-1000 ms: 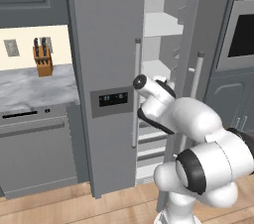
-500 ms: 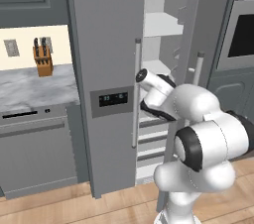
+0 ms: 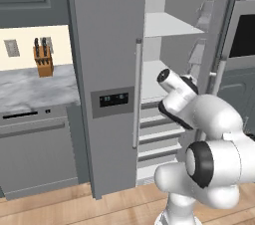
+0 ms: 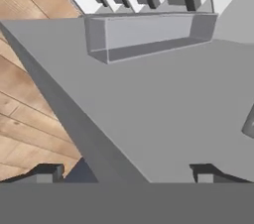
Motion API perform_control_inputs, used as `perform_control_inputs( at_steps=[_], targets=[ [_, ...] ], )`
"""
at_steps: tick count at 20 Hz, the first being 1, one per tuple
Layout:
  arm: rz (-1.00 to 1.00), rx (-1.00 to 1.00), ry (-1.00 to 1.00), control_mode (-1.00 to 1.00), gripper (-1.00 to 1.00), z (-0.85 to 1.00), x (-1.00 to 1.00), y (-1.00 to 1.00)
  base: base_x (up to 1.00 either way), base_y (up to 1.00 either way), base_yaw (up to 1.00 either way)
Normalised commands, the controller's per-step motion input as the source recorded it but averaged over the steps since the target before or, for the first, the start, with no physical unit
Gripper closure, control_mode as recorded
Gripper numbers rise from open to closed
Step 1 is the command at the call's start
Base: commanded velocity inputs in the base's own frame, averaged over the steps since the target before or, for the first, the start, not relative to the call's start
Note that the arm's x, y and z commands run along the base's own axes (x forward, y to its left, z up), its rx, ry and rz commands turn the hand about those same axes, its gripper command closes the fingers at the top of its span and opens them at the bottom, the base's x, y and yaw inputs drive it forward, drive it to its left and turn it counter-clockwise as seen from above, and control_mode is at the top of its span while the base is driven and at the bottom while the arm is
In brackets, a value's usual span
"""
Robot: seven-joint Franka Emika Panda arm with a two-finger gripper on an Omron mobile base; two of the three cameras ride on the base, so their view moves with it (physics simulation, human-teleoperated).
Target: Place one of the steaks on the plate and the other in the bowl. Then place the bowl in the fridge.
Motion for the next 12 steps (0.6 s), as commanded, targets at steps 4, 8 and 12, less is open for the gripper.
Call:
perform_control_inputs(
  at_steps=[4, 8, 12],
  targets=[
    [-0.01, 0.01, 0.03, -1.0, -1.0, 0.16, -0.98, -1.0, 0.0, 0.0, 0.0],
    [0.0, 0.02, 0.01, -1.0, -1.0, 0.06, -0.98, -1.0, 0.0, 0.0, 0.0],
    [0.0, 0.0, 0.0, -1.0, -1.0, 0.01, -0.59, -1.0, 0.0, 0.0, 0.0]
  ],
)
